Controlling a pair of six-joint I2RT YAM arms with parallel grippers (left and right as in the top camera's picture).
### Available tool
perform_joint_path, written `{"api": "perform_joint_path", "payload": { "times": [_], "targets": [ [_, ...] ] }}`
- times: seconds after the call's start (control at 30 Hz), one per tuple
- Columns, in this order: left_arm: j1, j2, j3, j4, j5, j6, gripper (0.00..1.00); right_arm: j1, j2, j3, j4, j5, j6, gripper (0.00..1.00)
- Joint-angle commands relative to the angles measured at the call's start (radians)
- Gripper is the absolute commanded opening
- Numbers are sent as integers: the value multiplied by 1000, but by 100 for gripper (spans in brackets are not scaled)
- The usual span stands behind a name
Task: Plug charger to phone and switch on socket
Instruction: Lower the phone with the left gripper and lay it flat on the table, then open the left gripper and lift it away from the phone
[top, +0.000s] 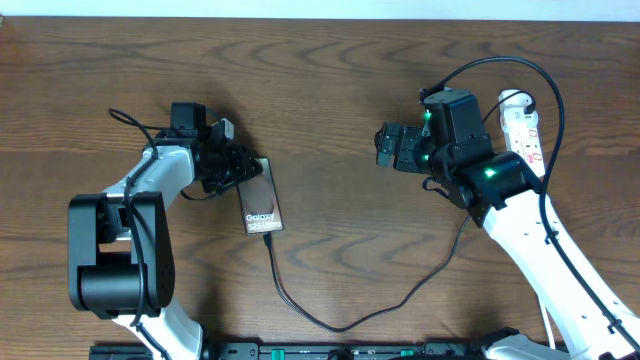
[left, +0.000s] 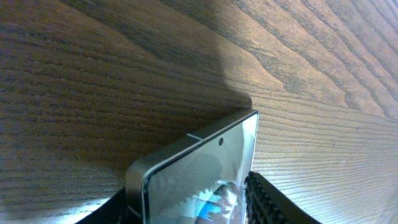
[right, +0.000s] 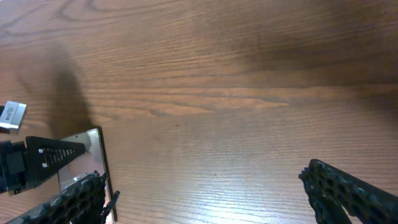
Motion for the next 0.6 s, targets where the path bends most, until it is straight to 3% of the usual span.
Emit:
{"api": "perform_joint_path", "payload": {
  "times": [0.0, 0.57],
  "targets": [
    [2, 18, -15, -20, -88, 2, 53, -2, 4, 2, -3, 15, -11, 99],
    [2, 18, -15, -25, -88, 2, 63, -2, 4, 2, -4, 15, -11, 99]
  ]
}}
